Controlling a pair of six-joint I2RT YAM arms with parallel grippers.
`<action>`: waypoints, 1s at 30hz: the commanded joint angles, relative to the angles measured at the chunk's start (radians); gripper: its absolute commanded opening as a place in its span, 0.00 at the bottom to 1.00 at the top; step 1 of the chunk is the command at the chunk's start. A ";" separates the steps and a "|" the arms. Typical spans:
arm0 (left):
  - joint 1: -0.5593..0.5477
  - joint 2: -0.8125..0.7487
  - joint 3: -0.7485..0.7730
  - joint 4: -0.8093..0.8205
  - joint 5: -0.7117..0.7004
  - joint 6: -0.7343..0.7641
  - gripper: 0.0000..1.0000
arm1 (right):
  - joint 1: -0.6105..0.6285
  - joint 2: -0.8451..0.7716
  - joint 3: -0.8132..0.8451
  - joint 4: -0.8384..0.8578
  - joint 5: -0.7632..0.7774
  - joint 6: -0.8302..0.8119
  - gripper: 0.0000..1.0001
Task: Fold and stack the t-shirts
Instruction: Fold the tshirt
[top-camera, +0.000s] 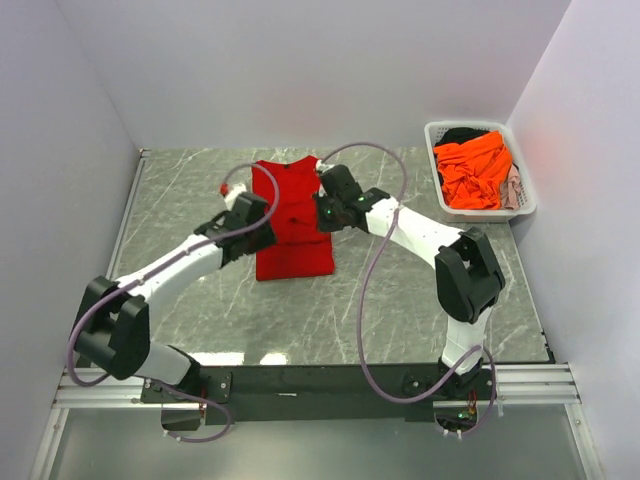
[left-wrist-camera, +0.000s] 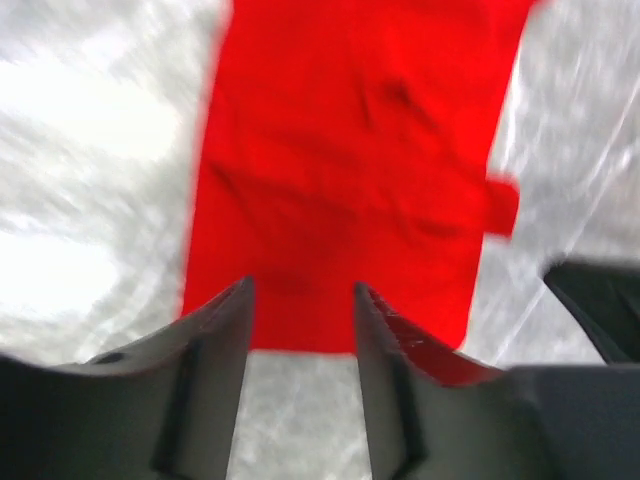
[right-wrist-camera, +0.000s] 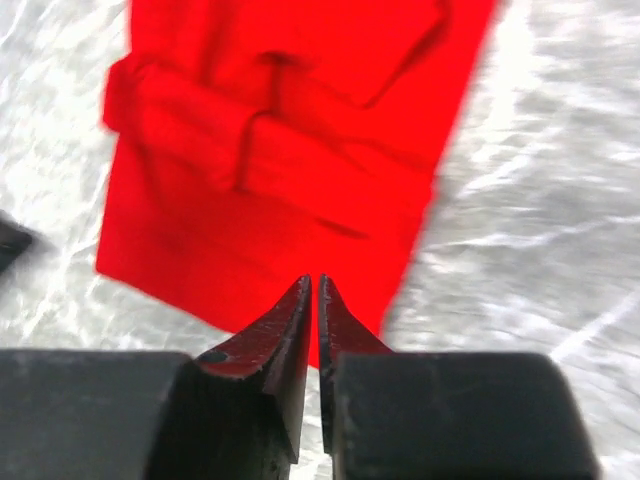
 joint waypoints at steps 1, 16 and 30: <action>-0.056 0.026 -0.079 0.095 0.043 -0.049 0.43 | 0.031 0.019 -0.041 0.074 -0.055 0.029 0.09; -0.083 0.271 -0.127 0.092 0.111 -0.052 0.15 | 0.048 0.243 0.006 0.217 -0.145 0.103 0.06; -0.086 0.215 -0.159 0.017 0.171 0.025 0.17 | -0.020 0.431 0.374 0.134 0.095 0.029 0.07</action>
